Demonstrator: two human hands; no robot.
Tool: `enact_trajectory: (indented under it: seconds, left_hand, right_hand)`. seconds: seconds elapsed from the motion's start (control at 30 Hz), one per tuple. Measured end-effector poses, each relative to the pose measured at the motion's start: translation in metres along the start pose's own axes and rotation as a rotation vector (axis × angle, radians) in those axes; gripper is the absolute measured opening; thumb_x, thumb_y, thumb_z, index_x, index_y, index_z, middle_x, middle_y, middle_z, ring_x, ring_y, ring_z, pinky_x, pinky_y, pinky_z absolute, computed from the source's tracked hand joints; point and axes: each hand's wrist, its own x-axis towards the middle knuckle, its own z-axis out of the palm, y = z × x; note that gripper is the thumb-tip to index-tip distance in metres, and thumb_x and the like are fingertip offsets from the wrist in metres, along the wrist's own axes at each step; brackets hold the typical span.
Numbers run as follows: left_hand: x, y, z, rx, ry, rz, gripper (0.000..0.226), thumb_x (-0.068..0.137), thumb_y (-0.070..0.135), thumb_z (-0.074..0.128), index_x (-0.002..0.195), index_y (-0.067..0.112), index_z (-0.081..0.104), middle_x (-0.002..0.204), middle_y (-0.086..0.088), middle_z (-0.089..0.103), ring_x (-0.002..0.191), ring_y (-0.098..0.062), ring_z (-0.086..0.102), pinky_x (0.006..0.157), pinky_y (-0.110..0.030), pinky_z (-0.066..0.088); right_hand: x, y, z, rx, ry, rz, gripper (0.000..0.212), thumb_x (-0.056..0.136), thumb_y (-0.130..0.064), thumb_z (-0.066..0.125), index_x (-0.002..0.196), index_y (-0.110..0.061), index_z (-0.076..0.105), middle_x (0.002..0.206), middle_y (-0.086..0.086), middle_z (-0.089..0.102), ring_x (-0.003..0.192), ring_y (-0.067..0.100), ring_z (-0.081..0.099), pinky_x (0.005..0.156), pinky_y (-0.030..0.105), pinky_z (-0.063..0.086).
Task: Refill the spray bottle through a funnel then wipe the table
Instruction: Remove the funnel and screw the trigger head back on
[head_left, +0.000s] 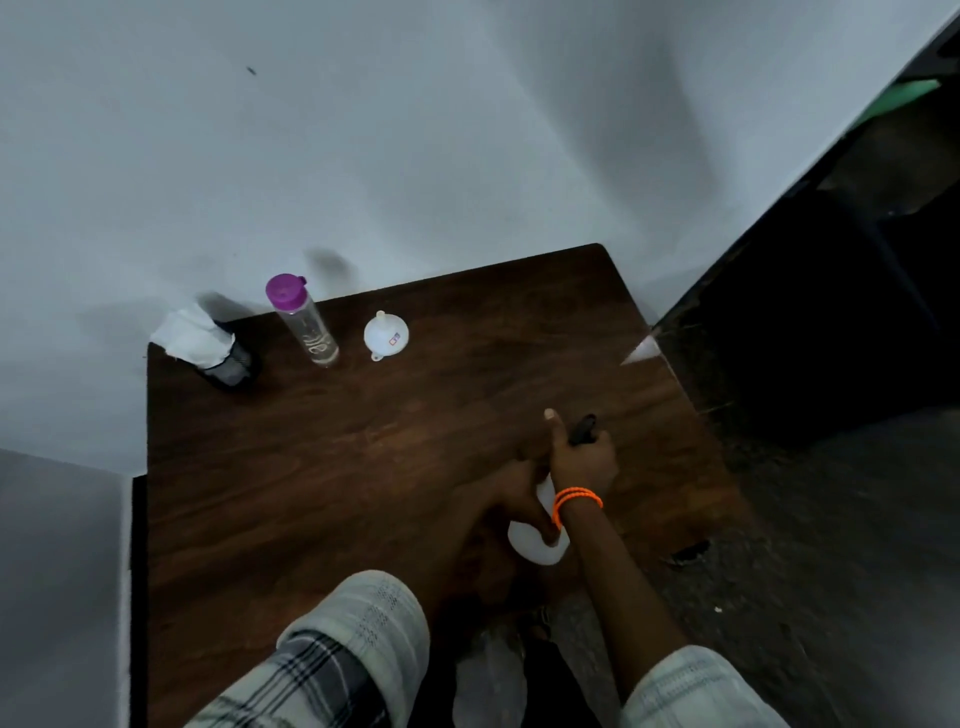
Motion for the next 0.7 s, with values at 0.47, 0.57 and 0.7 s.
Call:
enact_trajectory:
  seconds: [0.47, 0.57, 0.7]
  left_hand:
    - [0.039, -0.026, -0.023, -0.224, 0.575, -0.177, 0.050, 0.105, 0.055, 0.032, 0.108, 0.021, 0.068, 0.096, 0.004, 0.077, 0.084, 0.002, 0.073, 0.087, -0.007, 0.044]
    - [0.073, -0.029, -0.001, -0.113, 1.337, -0.349, 0.051, 0.110, 0.034, 0.026, 0.081, 0.014, 0.064, 0.067, -0.001, 0.070, 0.061, -0.015, 0.070, 0.065, -0.020, 0.058]
    - [0.042, -0.054, -0.026, -0.106, 1.049, -0.172, 0.064, 0.100, 0.066, 0.018, 0.089, 0.024, 0.066, 0.078, 0.008, 0.072, 0.076, -0.007, 0.068, 0.075, -0.008, 0.044]
  right_hand:
    - [0.040, -0.013, 0.014, -0.104, -0.316, -0.340, 0.064, 0.056, -0.063, 0.089, 0.096, -0.019, 0.065, 0.101, 0.002, 0.061, 0.091, 0.016, 0.062, 0.078, 0.034, 0.055]
    - [0.040, -0.032, 0.025, -0.096, -0.332, -0.411, 0.048, 0.062, -0.049, 0.092, 0.078, -0.020, 0.057, 0.084, 0.001, 0.057, 0.078, 0.016, 0.056, 0.069, 0.033, 0.049]
    - [0.046, -0.063, 0.050, -0.082, -0.444, -0.449, 0.045, 0.064, -0.042, 0.092, 0.066, -0.025, 0.051, 0.066, -0.001, 0.058, 0.064, 0.013, 0.057, 0.059, 0.028, 0.048]
